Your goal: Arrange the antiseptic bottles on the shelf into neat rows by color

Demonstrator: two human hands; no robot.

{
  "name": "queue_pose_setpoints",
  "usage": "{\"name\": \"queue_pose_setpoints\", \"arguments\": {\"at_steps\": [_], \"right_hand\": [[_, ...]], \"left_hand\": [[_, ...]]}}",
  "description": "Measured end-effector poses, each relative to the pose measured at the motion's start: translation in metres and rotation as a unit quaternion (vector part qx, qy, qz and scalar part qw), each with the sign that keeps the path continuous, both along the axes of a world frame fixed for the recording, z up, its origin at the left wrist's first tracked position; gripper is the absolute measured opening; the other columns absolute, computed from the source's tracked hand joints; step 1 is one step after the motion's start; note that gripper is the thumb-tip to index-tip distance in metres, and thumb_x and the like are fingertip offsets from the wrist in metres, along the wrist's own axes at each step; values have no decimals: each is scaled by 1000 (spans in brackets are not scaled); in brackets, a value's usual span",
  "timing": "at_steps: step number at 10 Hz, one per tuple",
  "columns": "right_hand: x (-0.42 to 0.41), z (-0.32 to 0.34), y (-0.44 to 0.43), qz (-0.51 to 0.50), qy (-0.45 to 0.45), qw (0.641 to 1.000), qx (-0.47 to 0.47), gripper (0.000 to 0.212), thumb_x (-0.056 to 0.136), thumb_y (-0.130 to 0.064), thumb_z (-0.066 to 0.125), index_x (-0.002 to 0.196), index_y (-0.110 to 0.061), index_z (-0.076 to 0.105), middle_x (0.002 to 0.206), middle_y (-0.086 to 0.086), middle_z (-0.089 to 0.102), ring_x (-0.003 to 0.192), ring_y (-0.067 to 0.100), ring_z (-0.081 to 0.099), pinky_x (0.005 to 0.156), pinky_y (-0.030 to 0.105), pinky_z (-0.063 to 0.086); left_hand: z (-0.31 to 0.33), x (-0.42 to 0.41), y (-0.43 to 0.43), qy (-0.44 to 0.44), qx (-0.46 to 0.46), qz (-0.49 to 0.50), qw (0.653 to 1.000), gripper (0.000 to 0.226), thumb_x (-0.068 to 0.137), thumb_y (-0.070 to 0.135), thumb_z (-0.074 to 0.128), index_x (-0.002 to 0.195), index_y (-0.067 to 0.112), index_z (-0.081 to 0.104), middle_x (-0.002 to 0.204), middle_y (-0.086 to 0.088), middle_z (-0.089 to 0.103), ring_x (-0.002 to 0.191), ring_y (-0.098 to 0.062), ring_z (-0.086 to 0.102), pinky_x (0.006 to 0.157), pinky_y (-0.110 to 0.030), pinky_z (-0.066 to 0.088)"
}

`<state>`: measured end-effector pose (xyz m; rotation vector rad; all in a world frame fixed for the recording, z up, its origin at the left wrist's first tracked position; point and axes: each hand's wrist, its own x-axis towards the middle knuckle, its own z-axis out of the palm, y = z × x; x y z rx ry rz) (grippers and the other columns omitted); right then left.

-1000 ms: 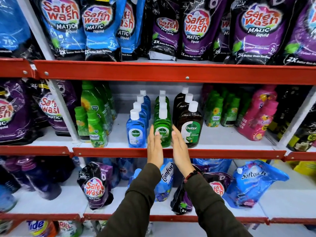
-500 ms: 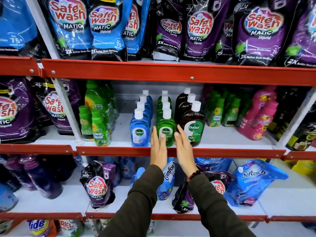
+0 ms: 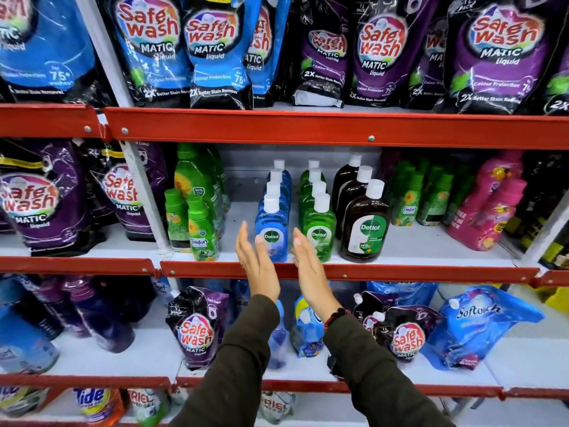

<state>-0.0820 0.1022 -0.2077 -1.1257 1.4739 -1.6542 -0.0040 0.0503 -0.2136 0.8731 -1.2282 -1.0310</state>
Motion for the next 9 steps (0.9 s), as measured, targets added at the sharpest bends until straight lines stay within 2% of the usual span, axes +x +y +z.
{"name": "queue_pose_setpoints", "arguments": {"at_steps": [1,2,3,4,5,6,7,8,9], "right_hand": [[6,3,-12,8,14,1000,17,57,108,-46,36,161,-26,30,168,-9,31,148,-2,30,114,12,24],[7,3,-20,7,17,1000,17,58,107,-50,37,160,-29,29,166,-11,32,145,-4,30,109,10,25],[6,1,-21,-1,4,1000,10,57,106,-50,39,159,-30,33,165,-10,35,147,1,35,117,18,28],[6,0,-23,-8,13,1000,12,57,105,-51,41,158,-30,34,164,-11,37,144,-2,35,112,14,28],[4,0,-23,-5,24,999,23,56,106,-49,41,158,-30,36,160,-13,39,141,-3,36,102,4,29],[1,0,-23,-7,30,999,23,54,106,-46,42,157,-29,37,157,-15,41,140,-4,37,102,4,29],[2,-1,-20,-1,47,999,24,55,106,-45,44,158,-29,36,153,-19,41,130,-21,41,95,-7,30],[0,-4,-24,20,44,998,37,57,106,-42,46,159,-27,32,148,-21,40,106,-44,39,85,-13,32],[3,3,-16,21,48,998,28,58,106,-41,46,160,-27,30,159,-14,37,125,-28,40,97,-6,32]], "left_hand": [[6,9,-16,6,51,-96,994,68,97,57,30,158,27,25,166,-3,30,151,-15,32,126,-44,27],[9,13,-24,-4,70,-126,990,80,89,66,31,157,24,29,161,-6,40,147,-20,40,124,-48,32],[10,16,-25,-15,70,-127,989,91,81,77,33,156,25,32,158,-6,44,145,-20,44,122,-49,34],[11,16,-26,-20,61,-129,990,86,85,74,34,155,25,33,157,-7,45,143,-21,46,121,-49,36],[10,16,-25,-35,57,-123,990,74,93,64,32,156,27,31,160,-3,41,145,-17,42,123,-44,34],[6,15,-27,-50,46,-110,992,56,105,52,30,156,28,29,163,-1,35,144,-9,37,118,-28,30],[4,14,-26,-57,43,-100,992,51,108,44,30,157,28,28,164,2,32,140,-4,34,110,-21,27],[4,13,-26,-68,40,-98,992,51,108,43,29,157,28,26,165,2,31,141,-4,33,110,-22,25],[5,12,-22,-70,35,-92,993,52,108,42,29,158,28,23,166,1,28,148,-11,31,113,-24,25]]}}
